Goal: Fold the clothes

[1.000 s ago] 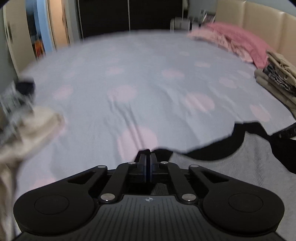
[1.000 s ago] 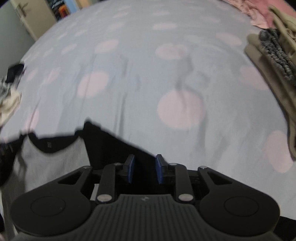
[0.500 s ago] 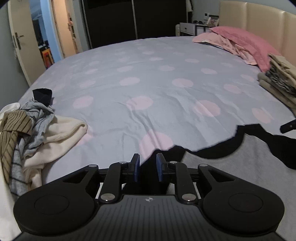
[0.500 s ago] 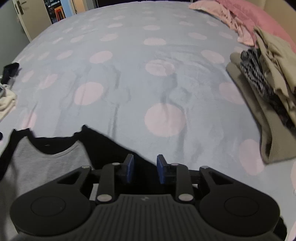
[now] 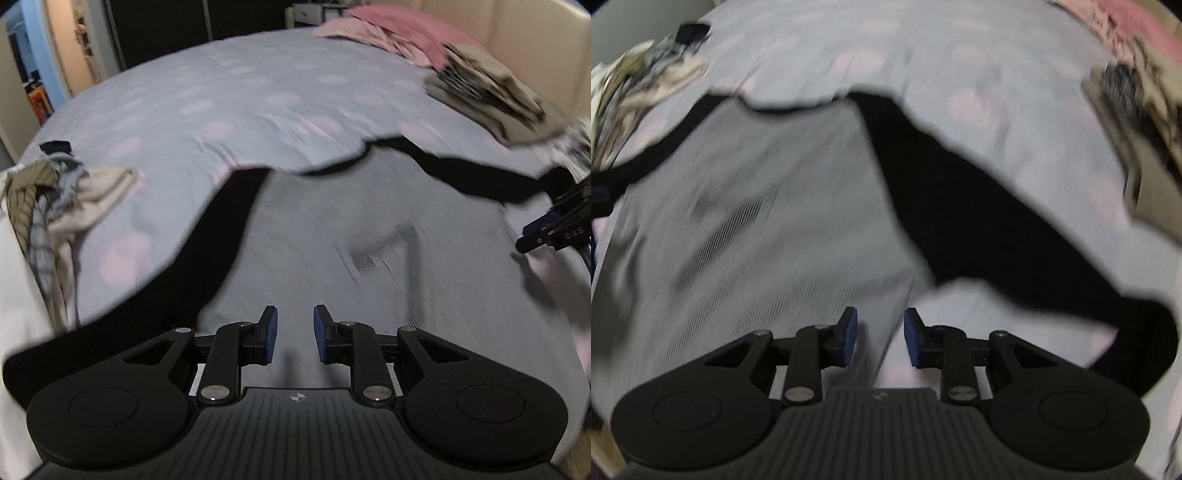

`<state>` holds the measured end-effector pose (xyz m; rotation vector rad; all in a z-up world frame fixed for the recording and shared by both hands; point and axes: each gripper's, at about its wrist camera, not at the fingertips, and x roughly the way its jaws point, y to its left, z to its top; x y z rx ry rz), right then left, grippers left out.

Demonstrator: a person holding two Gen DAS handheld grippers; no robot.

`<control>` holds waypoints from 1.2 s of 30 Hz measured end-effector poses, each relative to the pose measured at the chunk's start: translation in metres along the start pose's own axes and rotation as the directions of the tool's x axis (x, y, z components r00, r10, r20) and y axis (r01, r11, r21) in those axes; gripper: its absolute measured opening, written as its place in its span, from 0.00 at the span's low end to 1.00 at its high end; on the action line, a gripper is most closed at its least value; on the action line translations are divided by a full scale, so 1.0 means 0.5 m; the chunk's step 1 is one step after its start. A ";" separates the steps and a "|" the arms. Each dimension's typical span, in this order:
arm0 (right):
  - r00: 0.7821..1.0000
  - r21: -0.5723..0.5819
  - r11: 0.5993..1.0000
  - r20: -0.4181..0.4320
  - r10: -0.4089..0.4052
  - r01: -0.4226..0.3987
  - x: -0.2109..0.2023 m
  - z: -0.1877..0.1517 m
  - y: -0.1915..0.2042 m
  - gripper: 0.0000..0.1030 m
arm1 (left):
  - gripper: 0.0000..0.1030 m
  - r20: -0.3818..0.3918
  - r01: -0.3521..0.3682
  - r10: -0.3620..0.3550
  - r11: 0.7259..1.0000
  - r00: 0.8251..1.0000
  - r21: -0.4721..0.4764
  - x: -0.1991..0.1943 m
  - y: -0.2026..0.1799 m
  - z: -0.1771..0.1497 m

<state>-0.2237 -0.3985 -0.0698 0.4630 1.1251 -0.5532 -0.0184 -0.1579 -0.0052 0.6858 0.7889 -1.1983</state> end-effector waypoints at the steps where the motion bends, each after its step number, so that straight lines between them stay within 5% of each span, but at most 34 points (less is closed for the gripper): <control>1: 1.000 0.000 1.000 -0.021 0.014 -0.014 0.000 -0.025 0.004 0.31 | 0.19 -0.006 0.007 -0.007 1.000 1.000 0.010 -0.008 -0.012 -0.015; 7: 0.996 -0.005 0.999 -0.074 0.052 -0.052 -0.019 -0.150 0.030 0.48 | 0.20 -0.035 0.039 -0.038 0.999 0.999 0.013 -0.040 -0.068 -0.098; 13: 0.987 0.083 0.995 -0.139 0.075 -0.064 -0.036 -0.234 0.051 0.49 | 0.22 -0.067 0.080 -0.080 0.997 0.995 0.000 -0.066 -0.128 -0.171; 17: 0.988 0.110 0.994 -0.151 0.023 -0.006 -0.052 -0.272 0.094 0.48 | 0.22 -0.081 0.116 -0.112 0.993 0.990 0.035 -0.074 -0.186 -0.194; 19: 0.983 0.158 0.987 -0.179 0.041 -0.013 -0.059 -0.286 0.103 0.39 | 0.23 -0.080 0.130 -0.126 0.990 0.989 0.050 -0.077 -0.211 -0.199; 26: 0.955 0.221 0.974 -0.273 0.117 -0.056 -0.055 -0.327 0.122 0.36 | 0.26 -0.066 0.151 -0.146 0.985 0.987 0.081 -0.074 -0.256 -0.198; 28: 0.949 0.232 0.970 -0.286 0.135 -0.069 -0.048 -0.329 0.120 0.16 | 0.26 -0.065 0.158 -0.153 0.984 0.986 0.083 -0.071 -0.259 -0.194; 30: 0.955 0.222 0.972 -0.264 0.136 -0.077 -0.052 -0.322 0.121 0.04 | 0.26 -0.063 0.163 -0.158 0.983 0.985 0.082 -0.069 -0.259 -0.191; 36: 0.970 0.177 0.967 -0.122 0.208 -0.185 -0.091 -0.275 0.154 0.02 | 0.26 -0.060 0.181 -0.177 0.981 0.982 0.063 -0.063 -0.255 -0.187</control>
